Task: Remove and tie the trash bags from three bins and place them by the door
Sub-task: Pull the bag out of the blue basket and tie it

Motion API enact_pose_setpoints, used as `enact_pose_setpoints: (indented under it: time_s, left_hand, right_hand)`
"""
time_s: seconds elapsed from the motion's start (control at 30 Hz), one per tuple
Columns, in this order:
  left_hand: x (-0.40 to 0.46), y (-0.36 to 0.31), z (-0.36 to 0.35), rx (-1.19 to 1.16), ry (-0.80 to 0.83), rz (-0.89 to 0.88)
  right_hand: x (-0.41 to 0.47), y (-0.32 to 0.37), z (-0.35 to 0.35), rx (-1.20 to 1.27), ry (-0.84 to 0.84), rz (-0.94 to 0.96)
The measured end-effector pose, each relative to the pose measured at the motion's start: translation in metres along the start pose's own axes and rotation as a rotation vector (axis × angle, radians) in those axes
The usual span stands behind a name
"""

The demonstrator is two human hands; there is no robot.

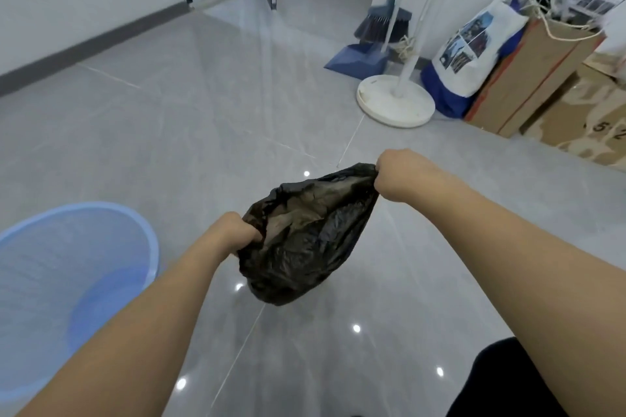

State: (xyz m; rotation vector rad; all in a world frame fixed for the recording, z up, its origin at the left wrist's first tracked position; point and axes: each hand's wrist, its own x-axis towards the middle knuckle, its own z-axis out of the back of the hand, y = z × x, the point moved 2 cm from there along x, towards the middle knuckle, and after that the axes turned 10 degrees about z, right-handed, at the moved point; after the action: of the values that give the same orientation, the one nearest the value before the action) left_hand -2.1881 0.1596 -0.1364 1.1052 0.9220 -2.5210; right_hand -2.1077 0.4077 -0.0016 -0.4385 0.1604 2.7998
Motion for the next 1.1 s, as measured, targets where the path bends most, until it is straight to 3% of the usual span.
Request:
enact_pose_setpoints:
  time_s: [0.1,0.2,0.3,0.37,0.43,0.5,0.57,0.63,0.73,0.87,0.93,1.0,1.03,1.07,1.1]
  left_hand:
    - [-0.004,-0.008,0.004,-0.26,0.047,-0.074]
    - [-0.03,-0.029,0.025,-0.432,-0.171,-0.28]
    - [-0.06,-0.037,0.05,-0.484,-0.334,-0.539]
    - [-0.081,-0.035,0.063,-0.515,-0.201,-0.678]
    - [-0.096,-0.03,0.071,-0.514,0.048,-0.766]
    - [-0.099,-0.022,0.074,-0.487,0.269,-0.736]
    - [-0.094,-0.013,0.07,-0.406,0.345,-0.608]
    - [-0.089,-0.009,0.062,-0.245,0.228,-0.498]
    - [-0.087,-0.012,0.057,-0.008,-0.167,-0.542]
    - [-0.109,-0.016,0.07,0.248,-0.824,-1.016]
    - [-0.128,-0.013,0.073,0.241,-0.943,-1.302]
    - [-0.133,-0.004,0.066,0.377,-0.886,-1.487]
    - [-0.129,0.002,0.058,0.508,-0.776,-1.471]
    - [-0.121,0.007,0.052,0.661,-0.593,-1.314]
    - [-0.115,0.012,0.048,0.793,-0.398,-1.044]
  right_hand:
    - [0.009,-0.01,-0.005,0.328,-0.092,-0.064]
    - [0.017,-0.015,-0.008,0.61,-0.161,-0.126]
    - [0.024,-0.022,-0.005,0.695,-0.249,-0.177]
    - [0.026,-0.029,-0.001,0.65,-0.311,-0.21]
    - [0.027,-0.036,-0.003,0.637,-0.326,-0.255]
    - [0.027,-0.037,-0.012,0.732,-0.255,-0.293]
    - [0.025,-0.032,-0.02,0.891,-0.151,-0.327]
    - [0.022,-0.023,-0.021,0.989,-0.077,-0.353]
    - [0.021,-0.011,-0.013,1.087,0.001,-0.322]
    - [0.025,0.004,-0.005,1.337,0.061,-0.191]
    - [0.029,0.008,0.0,1.517,-0.015,-0.143]
    - [0.031,0.009,0.006,1.725,-0.131,-0.146]
    - [0.032,0.01,0.01,1.819,-0.187,-0.154]
    - [0.031,0.01,0.014,1.894,-0.243,-0.161]
    - [0.031,0.01,0.017,1.959,-0.302,-0.167]
